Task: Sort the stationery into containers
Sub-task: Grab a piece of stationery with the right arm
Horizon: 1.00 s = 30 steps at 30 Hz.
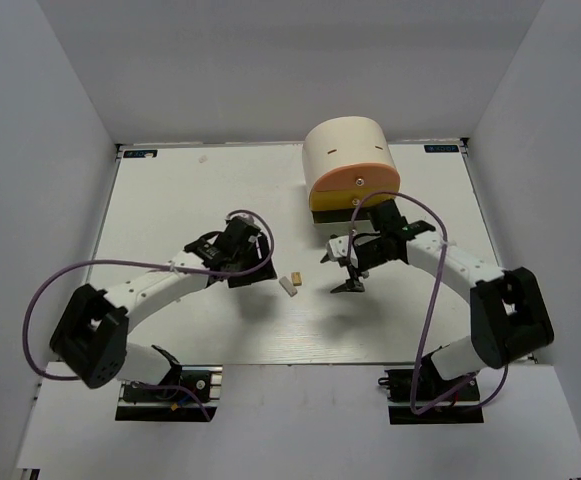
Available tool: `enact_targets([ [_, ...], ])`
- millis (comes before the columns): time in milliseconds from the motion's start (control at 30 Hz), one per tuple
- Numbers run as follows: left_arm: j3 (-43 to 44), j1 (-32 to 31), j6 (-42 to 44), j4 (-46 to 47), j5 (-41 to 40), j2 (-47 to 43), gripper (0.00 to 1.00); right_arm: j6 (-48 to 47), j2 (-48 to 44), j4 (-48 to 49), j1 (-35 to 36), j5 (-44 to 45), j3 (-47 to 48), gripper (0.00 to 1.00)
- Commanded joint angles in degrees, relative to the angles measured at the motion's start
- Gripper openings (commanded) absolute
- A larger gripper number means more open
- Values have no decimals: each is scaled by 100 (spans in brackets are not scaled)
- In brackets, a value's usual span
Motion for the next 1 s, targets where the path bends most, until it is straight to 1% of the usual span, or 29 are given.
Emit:
enact_targets([
  [0, -340, 22, 35, 16, -209, -908, 78, -1158, 454, -507, 242, -248, 585, 82],
  [67, -595, 22, -79, 130, -262, -1190, 79, -840, 665, -15, 383, 5, 717, 80],
  [133, -832, 22, -168, 200, -323, -1559, 79, -488, 929, 198, 541, 234, 892, 76],
  [167, -903, 22, -237, 262, -323, -1656, 79, -409, 1243, 181, 620, 366, 1068, 74],
  [233, -1069, 22, -238, 262, -323, -1875, 79, -294, 1430, -2, 699, 551, 1323, 70],
  [300, -1123, 22, -238, 314, -323, -1929, 79, -162, 1677, 5, 849, 719, 1473, 68],
  [433, -1377, 22, -10, 368, -262, -2219, 80, 434, 1923, 392, 1112, 1323, 1482, 68],
  [600, -1641, 22, 113, 491, -209, -2491, 81, 892, 2178, 699, 1394, 1721, 1614, 68],
  [733, -1695, 22, 166, 552, -209, -2553, 82, 1471, 2301, 1112, 1535, 2185, 1588, 68],
  [933, -1747, 22, 166, 605, -209, -2553, 82, 1745, 2459, 1499, 1684, 2705, 1544, 68],
  [967, -1747, 22, 166, 605, -209, -2553, 82, 1789, 2486, 1517, 1676, 2731, 1535, 66],
])
